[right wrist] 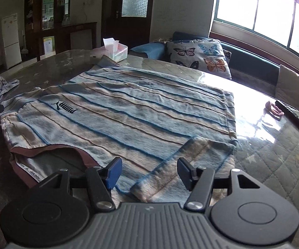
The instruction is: Fold clothes
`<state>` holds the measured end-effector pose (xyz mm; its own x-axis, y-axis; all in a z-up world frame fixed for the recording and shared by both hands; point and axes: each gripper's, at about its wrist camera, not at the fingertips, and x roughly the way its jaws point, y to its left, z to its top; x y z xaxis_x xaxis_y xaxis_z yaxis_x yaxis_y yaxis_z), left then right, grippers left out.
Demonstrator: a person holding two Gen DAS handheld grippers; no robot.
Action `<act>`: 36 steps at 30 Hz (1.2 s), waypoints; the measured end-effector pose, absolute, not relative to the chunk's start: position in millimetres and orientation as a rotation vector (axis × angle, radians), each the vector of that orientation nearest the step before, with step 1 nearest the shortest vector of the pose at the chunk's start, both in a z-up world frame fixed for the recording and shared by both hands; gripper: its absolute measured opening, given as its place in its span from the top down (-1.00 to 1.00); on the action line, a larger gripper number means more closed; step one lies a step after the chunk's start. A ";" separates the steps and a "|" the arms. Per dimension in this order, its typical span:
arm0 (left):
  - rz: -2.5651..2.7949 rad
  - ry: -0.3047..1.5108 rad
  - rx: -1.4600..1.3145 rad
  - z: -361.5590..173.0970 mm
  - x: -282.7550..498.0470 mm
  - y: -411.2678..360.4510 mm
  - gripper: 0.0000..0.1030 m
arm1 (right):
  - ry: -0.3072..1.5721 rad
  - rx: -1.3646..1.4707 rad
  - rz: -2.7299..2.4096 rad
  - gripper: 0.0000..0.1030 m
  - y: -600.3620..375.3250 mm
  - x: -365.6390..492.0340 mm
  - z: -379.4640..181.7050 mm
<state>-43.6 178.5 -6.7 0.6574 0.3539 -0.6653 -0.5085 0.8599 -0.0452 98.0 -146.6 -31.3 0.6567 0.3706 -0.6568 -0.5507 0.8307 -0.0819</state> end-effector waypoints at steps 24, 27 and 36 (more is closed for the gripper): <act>-0.038 0.457 -0.320 34.0 -41.4 126.8 0.97 | 0.733 -0.307 0.483 -0.18 -113.9 109.1 -29.3; -0.121 0.495 -0.316 27.1 -28.3 111.4 0.96 | 0.741 -0.311 0.472 -0.19 -109.7 111.2 -29.4; -0.282 0.628 -0.281 2.4 -12.7 82.0 0.92 | 0.761 -0.318 0.467 -0.20 -98.9 117.4 -30.9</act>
